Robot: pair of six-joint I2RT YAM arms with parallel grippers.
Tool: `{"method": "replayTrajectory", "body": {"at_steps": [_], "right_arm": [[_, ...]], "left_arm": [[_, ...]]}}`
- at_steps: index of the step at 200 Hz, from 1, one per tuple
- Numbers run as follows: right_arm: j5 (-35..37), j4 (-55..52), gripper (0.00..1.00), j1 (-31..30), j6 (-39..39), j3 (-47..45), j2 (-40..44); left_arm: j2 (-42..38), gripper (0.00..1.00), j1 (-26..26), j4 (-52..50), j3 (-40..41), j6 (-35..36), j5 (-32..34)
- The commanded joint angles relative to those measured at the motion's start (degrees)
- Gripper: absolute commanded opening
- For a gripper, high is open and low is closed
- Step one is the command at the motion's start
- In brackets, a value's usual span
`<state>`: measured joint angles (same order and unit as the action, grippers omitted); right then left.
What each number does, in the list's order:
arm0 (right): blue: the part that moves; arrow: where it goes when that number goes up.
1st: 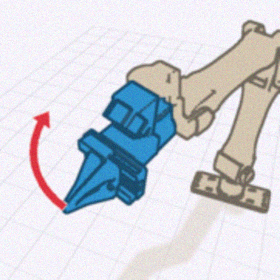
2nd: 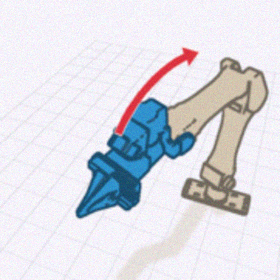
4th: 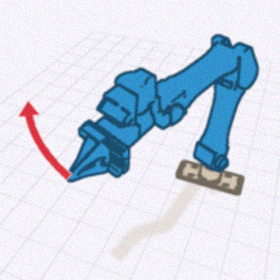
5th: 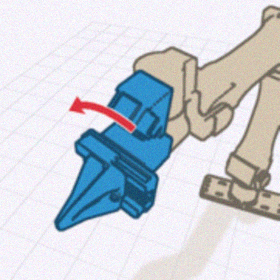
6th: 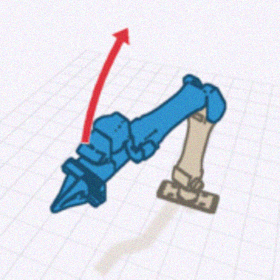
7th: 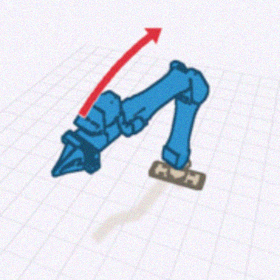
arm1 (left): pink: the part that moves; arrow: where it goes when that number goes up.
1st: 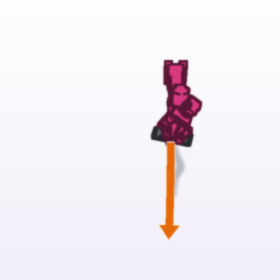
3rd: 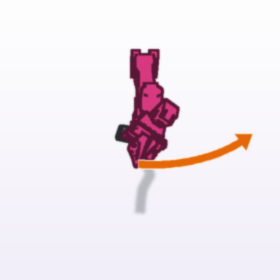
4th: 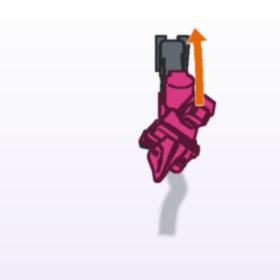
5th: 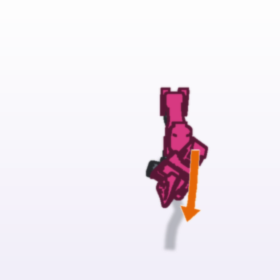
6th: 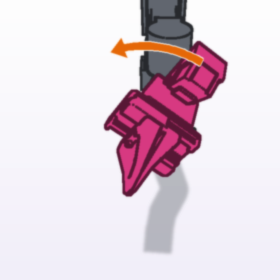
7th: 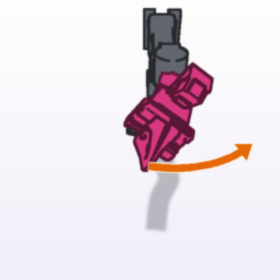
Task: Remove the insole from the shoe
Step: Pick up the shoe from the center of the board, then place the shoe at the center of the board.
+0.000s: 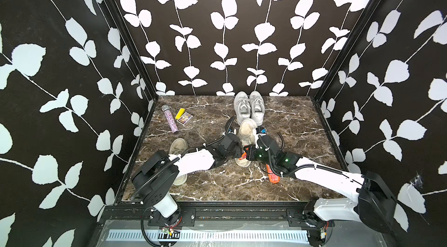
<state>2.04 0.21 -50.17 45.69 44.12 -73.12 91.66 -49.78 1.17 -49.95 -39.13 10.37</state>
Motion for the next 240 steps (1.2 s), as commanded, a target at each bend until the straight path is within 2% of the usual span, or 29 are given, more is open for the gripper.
{"method": "replayTrajectory", "body": {"at_steps": [1,25,51,194,218,240], "right_arm": [[-3.9,9.8,0.0,-0.9,-1.6,1.8,6.4],[-3.2,8.9,0.0,-0.9,-1.3,1.9,5.5],[-2.5,8.8,0.0,-0.9,-0.5,1.5,5.3],[1.8,0.4,0.0,-0.9,-4.4,1.4,9.7],[6.3,-6.7,0.0,-0.8,-7.8,2.7,11.9],[13.6,-20.5,0.0,1.4,-11.7,5.6,12.3]], "left_arm": [[4.4,0.0,4.6,-16.8,1.1,-2.1,17.5],[4.8,0.0,4.6,-20.3,0.1,-2.9,20.6],[4.9,0.0,4.6,-20.3,0.0,-2.6,21.2],[5.2,0.0,6.9,-18.9,-0.1,-1.1,18.3],[4.1,0.0,6.9,-18.4,0.1,0.0,17.9],[2.7,0.0,6.9,-18.1,0.4,1.7,17.3]]}}
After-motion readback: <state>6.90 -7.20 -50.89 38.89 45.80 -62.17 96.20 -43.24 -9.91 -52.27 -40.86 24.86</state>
